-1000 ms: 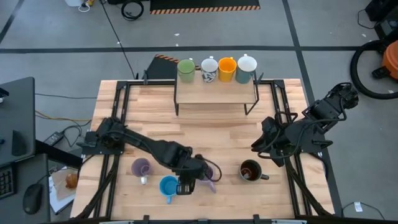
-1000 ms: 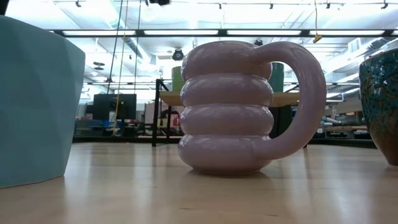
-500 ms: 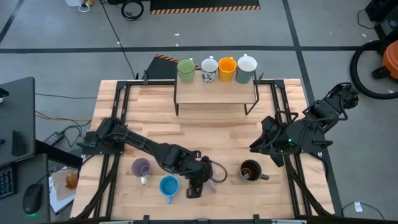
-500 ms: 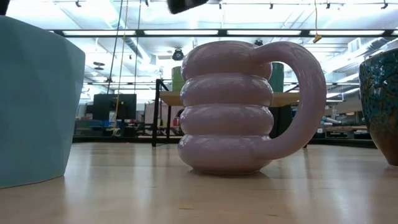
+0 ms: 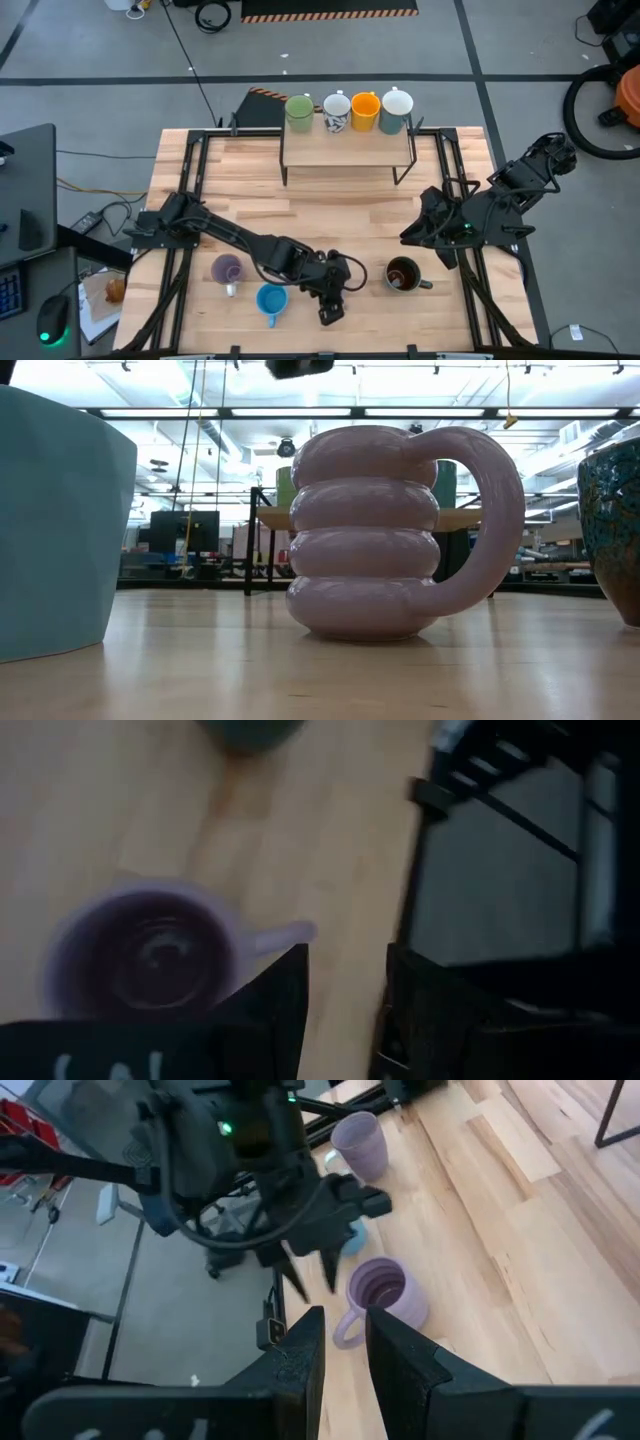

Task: Place coffee mugs
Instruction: Put the right violet mug on the shelf

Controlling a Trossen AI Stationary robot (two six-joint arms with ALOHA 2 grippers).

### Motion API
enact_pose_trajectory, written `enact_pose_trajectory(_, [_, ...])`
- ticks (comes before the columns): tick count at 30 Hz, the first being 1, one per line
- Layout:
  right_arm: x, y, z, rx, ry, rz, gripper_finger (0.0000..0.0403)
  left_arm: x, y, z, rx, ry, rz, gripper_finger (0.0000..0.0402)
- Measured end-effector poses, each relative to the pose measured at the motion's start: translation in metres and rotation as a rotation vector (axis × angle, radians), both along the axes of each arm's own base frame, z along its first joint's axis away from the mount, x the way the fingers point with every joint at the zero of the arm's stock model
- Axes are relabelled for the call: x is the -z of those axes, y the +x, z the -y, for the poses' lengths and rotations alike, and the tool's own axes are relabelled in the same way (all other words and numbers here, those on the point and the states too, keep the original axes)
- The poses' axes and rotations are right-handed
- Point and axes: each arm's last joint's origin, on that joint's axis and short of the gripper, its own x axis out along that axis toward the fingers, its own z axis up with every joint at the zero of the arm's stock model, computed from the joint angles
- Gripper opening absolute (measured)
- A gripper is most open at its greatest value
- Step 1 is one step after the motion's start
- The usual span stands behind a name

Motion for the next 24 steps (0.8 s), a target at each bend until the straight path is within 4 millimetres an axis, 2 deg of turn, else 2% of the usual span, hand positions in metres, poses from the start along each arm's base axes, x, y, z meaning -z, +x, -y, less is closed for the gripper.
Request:
enact_pose_trajectory(8, [-0.002,0.001,-0.001,-0.001,0.015,0.024,0.0082,0.005,0.004,-0.008,-0.213,-0.002,-0.015,0.0141])
enact_pose_trajectory(14, [-0.004,0.002,-0.001,-0.011,0.009,0.042,0.0082,0.019,0.007,-0.007,-0.236,-0.01,-0.067,0.0141])
enact_pose_trajectory(18, [-0.004,0.002,-0.001,-0.013,0.008,0.044,0.0082,0.021,0.008,-0.005,-0.25,-0.02,-0.074,0.0141])
enact_pose_trajectory(24, [-0.004,0.002,-0.001,-0.015,0.007,0.047,0.0082,0.032,0.008,-0.002,-0.229,0.044,-0.098,0.0141])
